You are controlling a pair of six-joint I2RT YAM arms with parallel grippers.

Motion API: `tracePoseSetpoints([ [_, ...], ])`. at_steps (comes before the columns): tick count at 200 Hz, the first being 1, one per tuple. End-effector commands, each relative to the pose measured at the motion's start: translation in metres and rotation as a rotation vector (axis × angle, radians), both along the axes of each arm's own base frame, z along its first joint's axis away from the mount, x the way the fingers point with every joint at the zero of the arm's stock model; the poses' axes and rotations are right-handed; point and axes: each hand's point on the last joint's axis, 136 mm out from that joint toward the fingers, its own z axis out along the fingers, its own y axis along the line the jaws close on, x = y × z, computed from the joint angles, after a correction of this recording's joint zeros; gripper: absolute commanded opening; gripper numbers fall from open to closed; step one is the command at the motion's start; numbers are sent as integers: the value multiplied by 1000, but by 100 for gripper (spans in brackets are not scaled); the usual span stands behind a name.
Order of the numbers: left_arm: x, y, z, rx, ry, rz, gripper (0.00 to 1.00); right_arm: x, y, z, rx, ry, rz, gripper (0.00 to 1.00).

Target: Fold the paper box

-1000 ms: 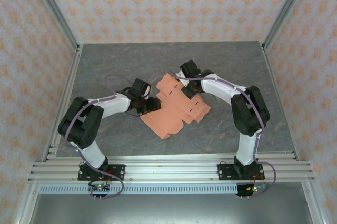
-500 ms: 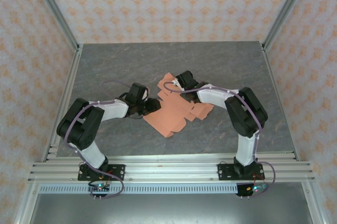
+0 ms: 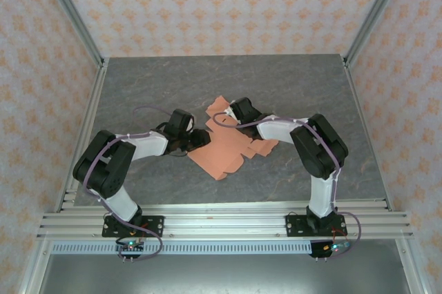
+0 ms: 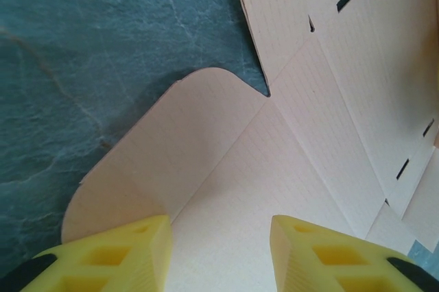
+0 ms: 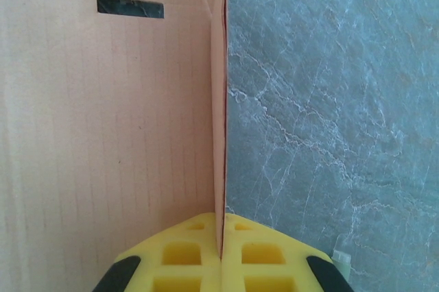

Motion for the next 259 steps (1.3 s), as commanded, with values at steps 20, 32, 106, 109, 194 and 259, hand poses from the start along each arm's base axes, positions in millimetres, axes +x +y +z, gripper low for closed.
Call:
tracePoseSetpoints([
  [20,-2,32,13,128,-47,39,48,-8,1,-8,2,53,55,0],
  [32,2,39,22,141,-85,47,49,-8,1,-4,30,74,64,0],
  [106,27,42,86,84,-256,10,53,-7,7,30,213,137,147,0],
  [109,27,41,88,82,-259,7,53,-7,7,30,214,136,146,0],
  [194,37,47,78,201,-229,-62,56,-10,11,43,278,167,155,0],
  [259,4,-19,79,-30,-189,-122,42,-5,5,50,286,196,44,0],
])
